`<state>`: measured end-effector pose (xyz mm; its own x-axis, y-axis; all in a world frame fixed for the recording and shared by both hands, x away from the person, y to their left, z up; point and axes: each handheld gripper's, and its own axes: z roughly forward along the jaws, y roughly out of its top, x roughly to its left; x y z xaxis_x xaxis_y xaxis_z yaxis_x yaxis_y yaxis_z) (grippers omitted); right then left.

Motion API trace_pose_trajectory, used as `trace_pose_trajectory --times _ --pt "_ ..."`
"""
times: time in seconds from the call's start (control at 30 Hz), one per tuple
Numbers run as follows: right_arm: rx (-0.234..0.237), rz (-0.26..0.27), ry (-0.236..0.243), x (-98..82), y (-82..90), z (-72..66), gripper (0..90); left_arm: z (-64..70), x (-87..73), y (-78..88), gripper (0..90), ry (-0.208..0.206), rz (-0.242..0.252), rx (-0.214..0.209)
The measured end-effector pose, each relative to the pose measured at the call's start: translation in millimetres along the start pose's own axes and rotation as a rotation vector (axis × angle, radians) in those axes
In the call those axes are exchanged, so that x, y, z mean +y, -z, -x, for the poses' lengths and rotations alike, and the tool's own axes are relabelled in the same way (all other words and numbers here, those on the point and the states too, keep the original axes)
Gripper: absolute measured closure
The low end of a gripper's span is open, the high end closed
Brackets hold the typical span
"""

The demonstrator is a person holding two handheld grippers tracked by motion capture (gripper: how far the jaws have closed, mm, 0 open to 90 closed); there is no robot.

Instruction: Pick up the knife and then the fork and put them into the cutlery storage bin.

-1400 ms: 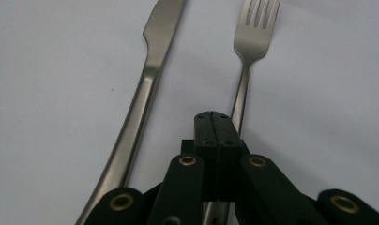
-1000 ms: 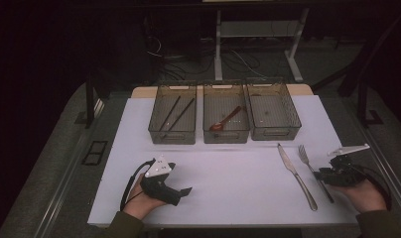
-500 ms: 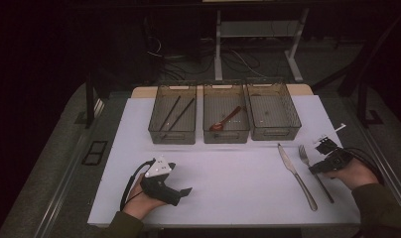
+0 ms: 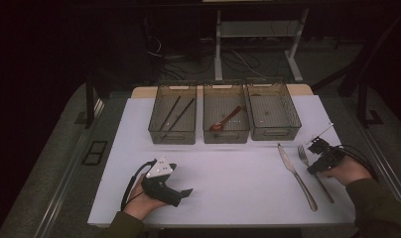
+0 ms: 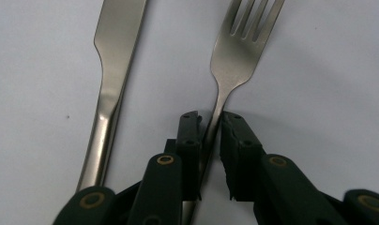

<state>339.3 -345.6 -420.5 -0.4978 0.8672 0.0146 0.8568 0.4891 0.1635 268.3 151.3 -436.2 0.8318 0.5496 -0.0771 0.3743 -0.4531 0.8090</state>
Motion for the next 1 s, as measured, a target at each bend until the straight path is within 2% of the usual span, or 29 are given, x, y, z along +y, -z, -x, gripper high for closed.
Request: trace_pose_trajectory --times 0.13,0.3,0.6,0.8,1.0 --pt "-0.005 -0.011 0.010 1.5 -0.2 -0.8 78.0 0.0 -0.1 -0.1 0.0 -0.003 -0.003 -0.002" --pt "-0.005 -0.029 0.018 3.9 -0.5 -0.8 84.0 -0.3 0.0 0.8 0.0 -0.002 -0.001 0.001" --pt "-0.003 -0.037 0.032 5.0 -0.5 -0.1 84.5 -0.6 0.0 1.2 0.0 -0.002 0.002 0.001" --pt "0.007 -0.008 0.034 1.3 0.3 1.3 84.6 -0.3 0.0 0.8 0.0 -0.002 -0.002 -0.001" --pt "0.013 0.061 0.030 -2.0 5.0 3.7 84.7 -0.6 -0.1 0.6 0.0 -0.002 -0.002 -0.001"
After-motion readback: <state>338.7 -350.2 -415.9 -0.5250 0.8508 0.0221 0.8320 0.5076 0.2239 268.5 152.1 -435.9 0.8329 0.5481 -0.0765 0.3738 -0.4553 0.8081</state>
